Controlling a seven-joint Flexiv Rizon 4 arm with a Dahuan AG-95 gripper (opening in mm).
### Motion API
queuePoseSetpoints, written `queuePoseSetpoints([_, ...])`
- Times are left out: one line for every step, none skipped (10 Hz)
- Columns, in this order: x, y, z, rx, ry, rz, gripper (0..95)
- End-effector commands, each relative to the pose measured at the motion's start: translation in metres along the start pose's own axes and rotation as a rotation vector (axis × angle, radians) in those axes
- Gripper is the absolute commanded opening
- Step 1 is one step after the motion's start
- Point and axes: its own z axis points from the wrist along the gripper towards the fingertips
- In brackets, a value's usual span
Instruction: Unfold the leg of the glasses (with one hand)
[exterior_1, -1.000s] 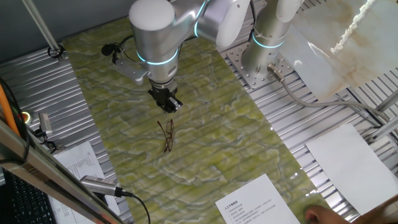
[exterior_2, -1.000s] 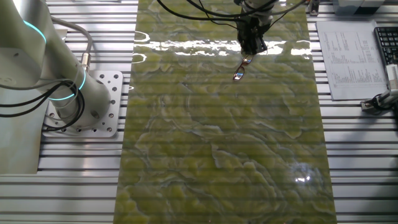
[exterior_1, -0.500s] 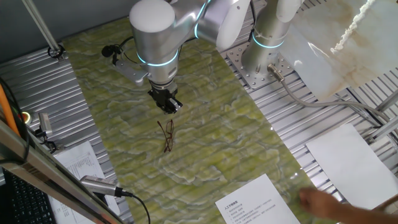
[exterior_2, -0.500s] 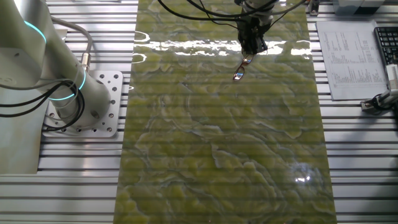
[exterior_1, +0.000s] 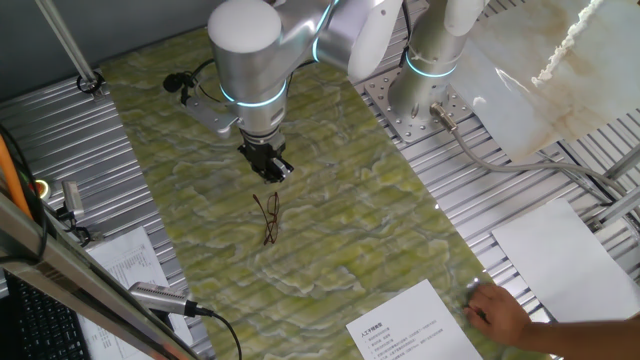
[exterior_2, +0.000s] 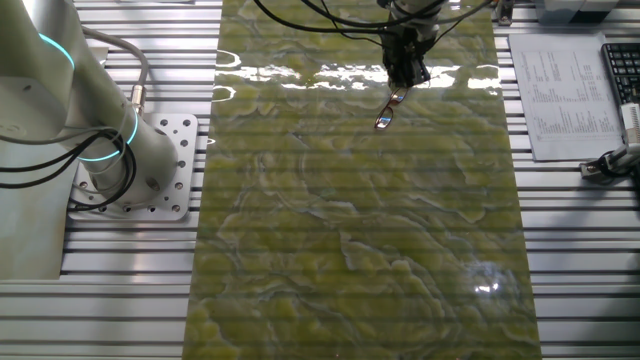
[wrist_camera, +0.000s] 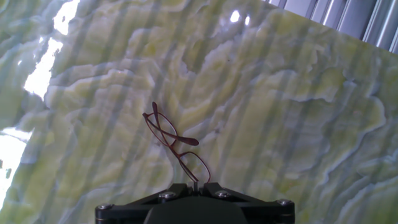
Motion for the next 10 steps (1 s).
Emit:
queuePoseSetpoints([0.0004,0.0000,0.0000,0.001,0.000,-0.004,0.0])
queuePoseSetpoints([0.0004,-0.0001,0.0002,0.001,0.000,-0.003,0.0])
queuePoseSetpoints([0.0004,-0.0001,0.0002,0.000,-0.001,-0.003,0.0])
queuePoseSetpoints([0.0005,-0.0001,0.0003,0.001,-0.001,-0.003,0.0])
queuePoseSetpoints([0.0005,-0.0001,0.0004,0.001,-0.001,-0.004,0.0])
queuePoseSetpoints([0.0004,0.0000,0.0005,0.001,-0.001,-0.005,0.0])
queuePoseSetpoints([0.0004,0.0000,0.0006,0.001,-0.001,-0.007,0.0])
queuePoseSetpoints([0.0000,0.0004,0.0021,0.002,0.001,-0.010,0.0])
queuePoseSetpoints([-0.0003,0.0015,0.0046,0.003,0.001,-0.013,0.0])
queuePoseSetpoints([-0.0003,0.0025,0.0070,0.003,0.000,-0.015,0.0])
